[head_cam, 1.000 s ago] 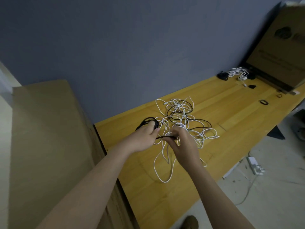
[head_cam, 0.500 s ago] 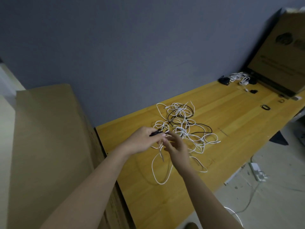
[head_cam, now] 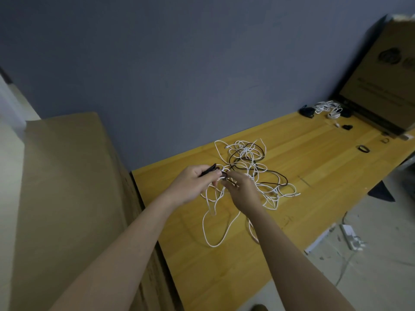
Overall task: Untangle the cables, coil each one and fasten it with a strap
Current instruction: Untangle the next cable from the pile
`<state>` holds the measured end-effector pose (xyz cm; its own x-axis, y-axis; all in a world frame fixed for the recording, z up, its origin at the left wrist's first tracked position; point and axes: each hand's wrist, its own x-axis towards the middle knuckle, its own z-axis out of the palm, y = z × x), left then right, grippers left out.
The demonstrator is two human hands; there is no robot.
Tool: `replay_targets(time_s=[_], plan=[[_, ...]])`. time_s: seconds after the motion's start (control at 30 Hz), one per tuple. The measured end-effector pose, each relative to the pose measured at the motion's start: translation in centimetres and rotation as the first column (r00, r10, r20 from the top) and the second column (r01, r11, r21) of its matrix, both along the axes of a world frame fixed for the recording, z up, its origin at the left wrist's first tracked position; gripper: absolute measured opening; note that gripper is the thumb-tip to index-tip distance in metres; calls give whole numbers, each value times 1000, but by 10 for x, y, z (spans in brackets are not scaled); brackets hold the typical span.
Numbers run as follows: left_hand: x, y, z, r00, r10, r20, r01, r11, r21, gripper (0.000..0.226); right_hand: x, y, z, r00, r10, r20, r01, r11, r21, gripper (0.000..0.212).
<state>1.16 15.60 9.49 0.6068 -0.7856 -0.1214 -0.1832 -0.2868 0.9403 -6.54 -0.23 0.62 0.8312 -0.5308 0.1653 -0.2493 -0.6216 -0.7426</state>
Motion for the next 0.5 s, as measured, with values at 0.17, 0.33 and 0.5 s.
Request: replay_targets(time_s=[0.17,0.33,0.5], plan=[[3,0,-2,987,142,-77,-149,984,-93,31,-10,-10,7,992,-98,80,103,992,-66,17],[17,5,-1,955,296,13,-292,948,-127,32,-16,-11,36,916,-253,312,277,960,-34,16],[20,3,-4,942,329,63,-324,943,-71,32,-9,0,100,854,-320,411,228,939,257,18]])
